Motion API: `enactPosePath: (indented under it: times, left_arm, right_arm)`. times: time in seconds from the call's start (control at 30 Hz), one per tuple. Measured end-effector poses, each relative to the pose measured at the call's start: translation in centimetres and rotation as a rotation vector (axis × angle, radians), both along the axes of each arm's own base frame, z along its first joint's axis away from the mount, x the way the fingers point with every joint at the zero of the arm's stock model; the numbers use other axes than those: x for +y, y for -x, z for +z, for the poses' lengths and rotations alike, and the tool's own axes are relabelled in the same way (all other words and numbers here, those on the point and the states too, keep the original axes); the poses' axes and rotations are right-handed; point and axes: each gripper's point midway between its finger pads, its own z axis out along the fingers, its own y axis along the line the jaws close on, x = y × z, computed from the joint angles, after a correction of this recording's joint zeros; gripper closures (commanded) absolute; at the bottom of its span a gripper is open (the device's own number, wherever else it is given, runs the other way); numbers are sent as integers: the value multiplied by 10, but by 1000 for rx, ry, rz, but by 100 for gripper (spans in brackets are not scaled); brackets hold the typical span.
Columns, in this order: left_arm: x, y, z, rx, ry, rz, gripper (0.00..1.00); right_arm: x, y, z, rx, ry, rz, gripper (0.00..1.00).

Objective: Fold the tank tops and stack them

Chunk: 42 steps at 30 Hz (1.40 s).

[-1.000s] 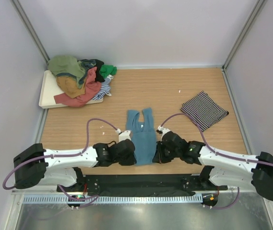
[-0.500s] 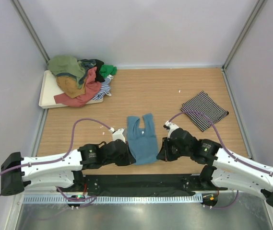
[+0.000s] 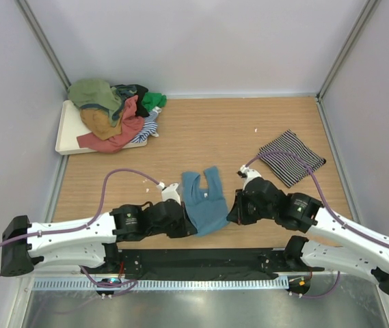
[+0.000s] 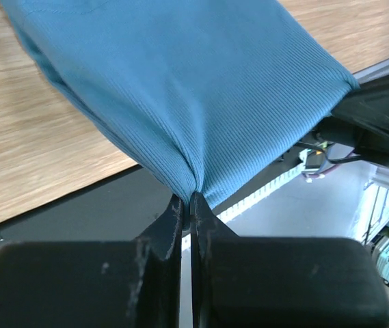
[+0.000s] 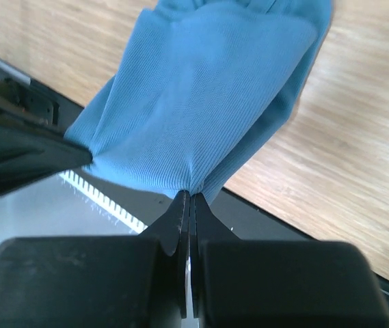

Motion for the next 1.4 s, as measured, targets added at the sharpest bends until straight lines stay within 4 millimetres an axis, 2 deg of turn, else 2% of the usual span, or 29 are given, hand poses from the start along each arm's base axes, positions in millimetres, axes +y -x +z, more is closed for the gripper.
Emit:
enactPosePath:
  times: [0.13,0.37,0.57,0.7,0.87,1.07,1.2,1.4]
  left_arm:
    - [-2,-8,9,-1,18,24,100]
    - [11,-42,10,42,35,130,100]
    - [11,-50,8,74,30,129,100]
    - [15,-63,6,90,29,154,100]
    - [18,-84,18,74,39,180,100]
    - [19,-114,30,59,44,204,100]
    - [20,-132,25,76,27,216,100]
    - [20,-158,16,114,7,222,100]
  right_arm:
    - [1,-14,5,-28,48,-43,99]
    - [4,-37,12,-73,122,-93,99]
    - [7,-51,15,-95,159,-114,99]
    - [5,-66,11,-94,189,-140,99]
    - [3,-88,4,-80,215,-177,99]
    - [2,-120,8,-74,200,-210,99]
    - [4,-143,8,-72,189,-225,99]
    - [5,-172,-4,-44,202,-241,99]
